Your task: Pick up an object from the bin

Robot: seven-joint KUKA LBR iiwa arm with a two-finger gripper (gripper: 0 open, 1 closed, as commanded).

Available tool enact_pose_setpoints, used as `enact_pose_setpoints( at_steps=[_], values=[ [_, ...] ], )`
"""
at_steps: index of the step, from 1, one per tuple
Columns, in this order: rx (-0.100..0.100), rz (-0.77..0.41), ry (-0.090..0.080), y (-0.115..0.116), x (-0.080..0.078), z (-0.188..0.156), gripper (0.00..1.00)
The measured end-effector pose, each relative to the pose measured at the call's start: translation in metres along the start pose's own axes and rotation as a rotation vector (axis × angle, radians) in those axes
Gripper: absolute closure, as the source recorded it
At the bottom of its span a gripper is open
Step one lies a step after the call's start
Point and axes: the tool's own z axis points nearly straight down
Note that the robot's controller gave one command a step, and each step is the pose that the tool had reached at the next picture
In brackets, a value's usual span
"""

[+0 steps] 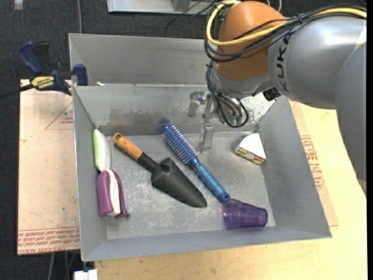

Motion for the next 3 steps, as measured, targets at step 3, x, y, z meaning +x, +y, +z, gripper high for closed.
enact_pose_setpoints(
  at_steps=[3],
  values=[
    [-0.002,0.134,-0.012,0.000,-0.003,0.058,0.00]
  ],
)
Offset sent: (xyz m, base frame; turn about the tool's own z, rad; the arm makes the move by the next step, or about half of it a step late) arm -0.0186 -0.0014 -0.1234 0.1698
